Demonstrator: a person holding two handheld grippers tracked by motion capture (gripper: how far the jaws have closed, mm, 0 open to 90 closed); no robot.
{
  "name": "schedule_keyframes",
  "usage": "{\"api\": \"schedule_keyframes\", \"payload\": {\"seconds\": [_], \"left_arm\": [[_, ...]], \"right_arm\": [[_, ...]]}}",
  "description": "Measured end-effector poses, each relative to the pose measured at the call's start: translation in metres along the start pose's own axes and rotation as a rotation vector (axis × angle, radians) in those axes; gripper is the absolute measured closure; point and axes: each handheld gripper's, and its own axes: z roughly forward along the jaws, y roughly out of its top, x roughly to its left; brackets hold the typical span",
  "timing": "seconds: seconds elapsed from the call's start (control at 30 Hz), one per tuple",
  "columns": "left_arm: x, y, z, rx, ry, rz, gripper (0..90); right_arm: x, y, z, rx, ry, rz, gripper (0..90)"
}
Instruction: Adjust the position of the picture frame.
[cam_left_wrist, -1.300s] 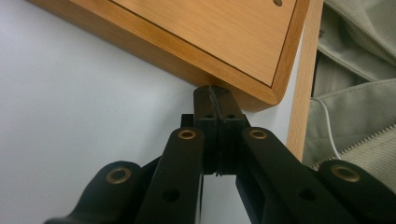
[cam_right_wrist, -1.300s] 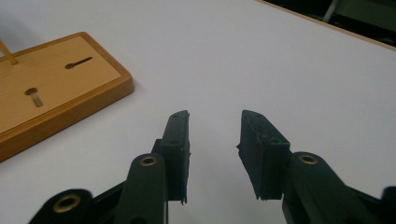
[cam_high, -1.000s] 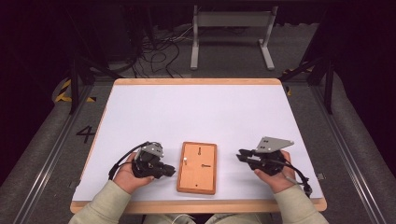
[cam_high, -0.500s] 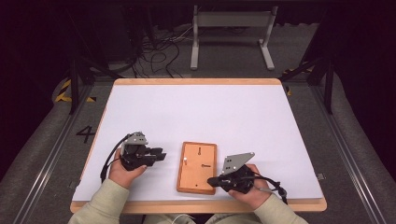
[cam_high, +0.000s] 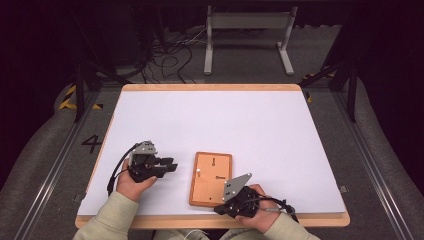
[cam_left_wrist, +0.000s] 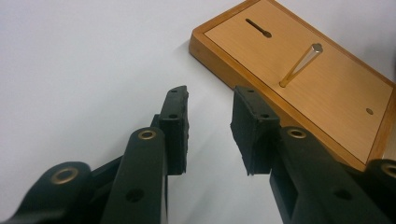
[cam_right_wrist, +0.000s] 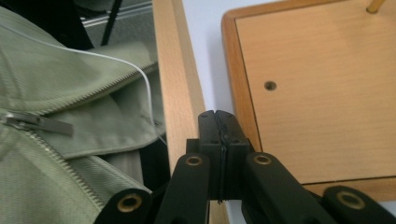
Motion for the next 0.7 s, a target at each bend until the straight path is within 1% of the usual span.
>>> {"api": "schedule_keyframes", "payload": {"seconds": [0.03,0.13,0.2,0.23,0.27,0.33,0.37,0.43,0.47,0.5,0.53,0.57,0.7], "left_arm": [[0.000,0.000,0.001,0.005,0.001,0.005,65.0],[0.000,0.000,0.001,0.001,-0.001,-0.002,64.9],[0.001,0.000,0.000,0.004,-0.003,-0.007,64.8],[0.002,0.000,0.001,0.001,-0.003,-0.001,64.6],[0.001,0.000,0.001,0.001,-0.004,-0.009,64.2],[0.001,-0.001,0.002,0.008,-0.008,-0.012,63.2],[0.001,-0.001,0.002,0.011,-0.008,-0.017,63.0],[0.001,-0.001,0.002,0.010,-0.008,-0.018,62.9],[0.002,0.000,0.002,0.002,-0.004,-0.011,62.9],[0.002,0.000,0.002,0.001,-0.002,-0.012,62.9],[0.002,0.000,0.002,0.001,0.001,-0.015,62.9],[0.003,0.000,0.002,0.001,0.005,-0.011,62.9],[0.004,0.000,0.001,-0.009,0.019,-0.022,63.0]], "right_arm": [[0.000,0.000,0.000,0.010,-0.012,-0.001,90.0],[0.000,0.000,0.000,0.011,-0.015,-0.004,90.0],[0.001,0.000,0.000,0.016,-0.026,-0.018,90.0],[0.001,0.000,0.000,0.017,-0.028,-0.022,90.0],[0.001,0.000,0.000,0.018,-0.034,-0.025,90.0],[0.000,0.000,-0.001,0.024,-0.048,-0.031,90.0],[-0.001,-0.001,-0.001,0.028,-0.062,-0.033,90.0],[-0.004,-0.004,-0.003,0.030,-0.084,-0.027,90.0],[-0.008,-0.006,-0.006,0.032,-0.098,-0.028,90.0],[-0.010,-0.007,-0.007,0.028,-0.118,-0.017,90.0],[-0.010,-0.007,-0.007,0.028,-0.118,-0.017,90.0],[-0.012,-0.008,-0.008,0.030,-0.133,-0.017,90.0],[-0.021,-0.012,-0.013,0.018,-0.161,0.012,90.0]]}}
